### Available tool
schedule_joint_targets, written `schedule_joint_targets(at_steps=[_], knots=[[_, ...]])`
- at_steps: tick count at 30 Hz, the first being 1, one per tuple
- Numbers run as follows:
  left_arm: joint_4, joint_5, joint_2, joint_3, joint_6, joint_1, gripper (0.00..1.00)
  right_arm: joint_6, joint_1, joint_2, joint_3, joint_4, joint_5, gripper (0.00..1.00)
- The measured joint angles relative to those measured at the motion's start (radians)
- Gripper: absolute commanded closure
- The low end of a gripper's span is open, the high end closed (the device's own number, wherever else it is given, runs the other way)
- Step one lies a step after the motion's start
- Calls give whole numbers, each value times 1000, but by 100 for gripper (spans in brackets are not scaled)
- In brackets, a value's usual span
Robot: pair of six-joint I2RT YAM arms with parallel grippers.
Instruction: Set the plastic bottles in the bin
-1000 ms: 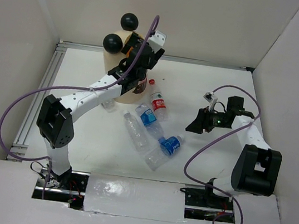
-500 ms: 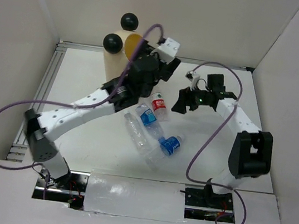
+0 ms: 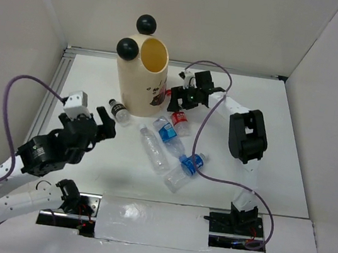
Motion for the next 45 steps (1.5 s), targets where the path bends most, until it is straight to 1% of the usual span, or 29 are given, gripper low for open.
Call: schedule_joint_targets(at_steps=[3, 4, 6, 7, 8, 9, 10, 11, 13, 14, 15, 16, 19, 20, 21, 23, 25, 27, 32, 38, 42, 45], knots=[[-127, 22, -10, -80, -202, 11, 0, 18, 29, 31, 17, 6, 77, 10], [-158, 30, -14, -101, -257, 16, 0, 22, 35, 42, 22, 9, 111, 18], [-204, 47, -27, -135, -365, 31, 0, 27, 44, 60, 24, 16, 164, 28], [-222, 58, -31, -142, -410, 41, 0, 32, 45, 60, 26, 19, 185, 36], [-238, 67, -32, -147, -469, 53, 0, 34, 43, 60, 26, 19, 198, 54], [-248, 77, -29, -150, -522, 66, 0, 35, 40, 60, 26, 21, 197, 63], [-256, 87, -27, -151, -566, 79, 0, 36, 33, 59, 26, 22, 195, 69], [-255, 99, -21, -154, -607, 97, 0, 35, 22, 57, 26, 21, 177, 71], [-243, 129, 6, -167, -665, 138, 0, 23, -9, 53, 25, 6, 123, 71], [-227, 154, 24, -177, -674, 167, 0, 11, -34, 47, 20, -4, 84, 71], [-196, 184, 45, -192, -674, 204, 0, -1, -61, 36, 12, -14, 40, 67], [-164, 217, 63, -205, -671, 241, 0, -11, -87, 19, 5, -23, 5, 67], [-45, 357, 137, -238, -641, 400, 0, -42, -174, -63, -3, -13, -113, 63], [9, 418, 150, -243, -615, 426, 0, -47, -194, -97, -3, 4, -144, 63], [29, 439, 175, -254, -612, 488, 0, -52, -209, -136, -2, 29, -172, 62], [93, 513, 206, -266, -581, 568, 0, -63, -217, -205, 15, 91, -233, 62], [162, 590, 237, -274, -547, 644, 0, -71, -198, -250, 66, 173, -303, 62], [214, 647, 264, -277, -523, 695, 0, -69, -166, -267, 121, 269, -355, 62], [322, 772, 326, -290, -483, 756, 0, -34, -83, -251, 230, 486, -425, 63], [404, 873, 357, -324, -474, 785, 0, 16, -13, -148, 339, 711, -438, 63], [420, 914, 362, -338, -454, 802, 0, 123, 14, -41, 418, 885, -406, 63], [433, 933, 362, -347, -436, 817, 0, 260, 21, 50, 508, 1016, -347, 62]])
